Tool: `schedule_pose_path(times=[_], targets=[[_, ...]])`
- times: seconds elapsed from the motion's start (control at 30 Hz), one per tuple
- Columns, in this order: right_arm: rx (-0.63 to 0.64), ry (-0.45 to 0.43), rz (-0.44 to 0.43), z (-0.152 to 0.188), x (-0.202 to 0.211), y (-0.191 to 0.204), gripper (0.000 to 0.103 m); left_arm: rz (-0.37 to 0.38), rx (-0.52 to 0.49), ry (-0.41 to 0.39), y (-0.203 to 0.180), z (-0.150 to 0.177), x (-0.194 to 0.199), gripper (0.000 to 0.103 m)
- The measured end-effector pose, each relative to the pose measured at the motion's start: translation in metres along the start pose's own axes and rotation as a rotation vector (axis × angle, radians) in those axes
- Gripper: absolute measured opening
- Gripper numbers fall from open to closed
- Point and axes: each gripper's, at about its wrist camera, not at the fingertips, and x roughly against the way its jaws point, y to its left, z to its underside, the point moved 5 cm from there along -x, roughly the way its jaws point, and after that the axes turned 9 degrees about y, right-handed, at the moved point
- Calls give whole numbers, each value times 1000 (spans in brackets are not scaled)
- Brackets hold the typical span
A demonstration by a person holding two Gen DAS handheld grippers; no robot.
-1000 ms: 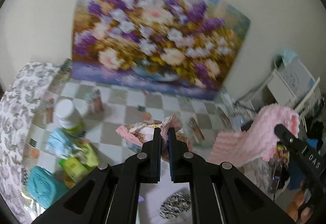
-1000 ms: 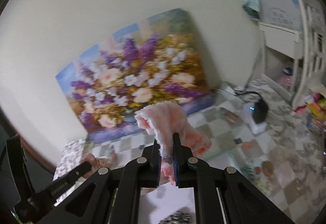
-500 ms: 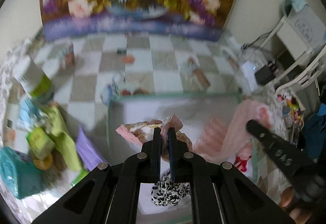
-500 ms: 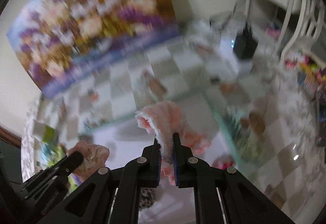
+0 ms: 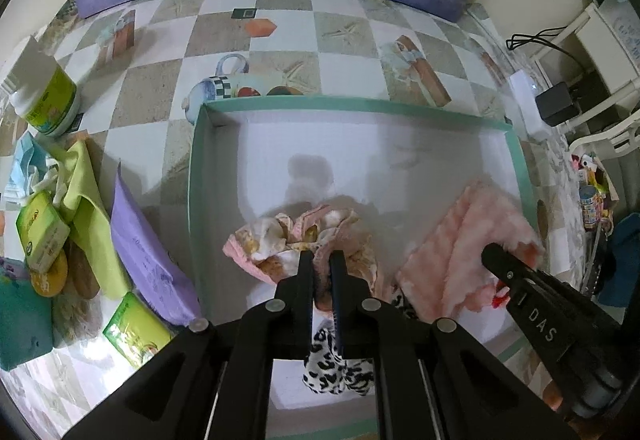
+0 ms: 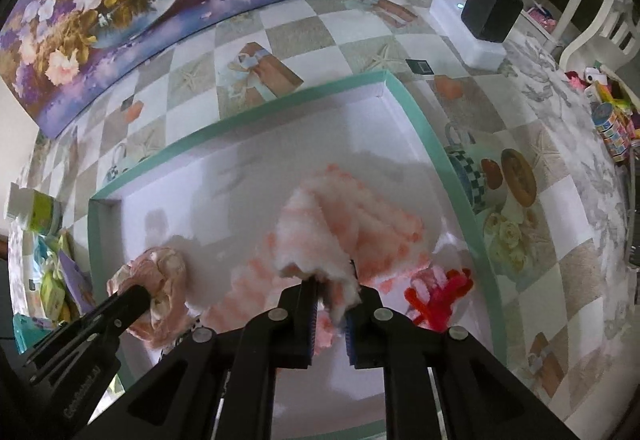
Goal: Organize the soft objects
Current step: 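Lower both cloths into the tray and open both grippers, then move both grippers back to the pile toward the purple packet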
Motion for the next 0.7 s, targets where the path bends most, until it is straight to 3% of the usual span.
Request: schedule_pose_path(times=[0.03, 0.2, 0.3, 0.33, 0.37, 0.4, 0.5, 0.57, 0.7], targets=[[3, -4, 8, 1, 2, 0, 15, 4, -2, -5, -1, 1, 3, 14], [16, -20, 45, 5, 15, 2, 42, 11, 15, -22, 1, 7, 18, 40], [31, -44, 55, 8, 25, 6, 43, 8, 16, -41, 3, 9, 29, 46], [35, -51, 56, 9, 28, 8, 45, 3, 17, -52, 4, 10, 34, 54], [38, -57, 57, 10, 31, 9, 51, 1, 19, -58, 5, 9, 36, 64], [42, -64, 59, 11, 34, 11, 60, -1, 23, -70, 7, 10, 40, 68], [49, -84, 62, 14, 42, 15, 69, -9, 43, -100, 18, 10, 51, 73], [56, -91, 68, 16, 46, 19, 76, -14, 62, -113, 27, 9, 55, 84], [79, -99, 83, 19, 48, 27, 88, -63, 103, -152, 50, 9, 65, 86]])
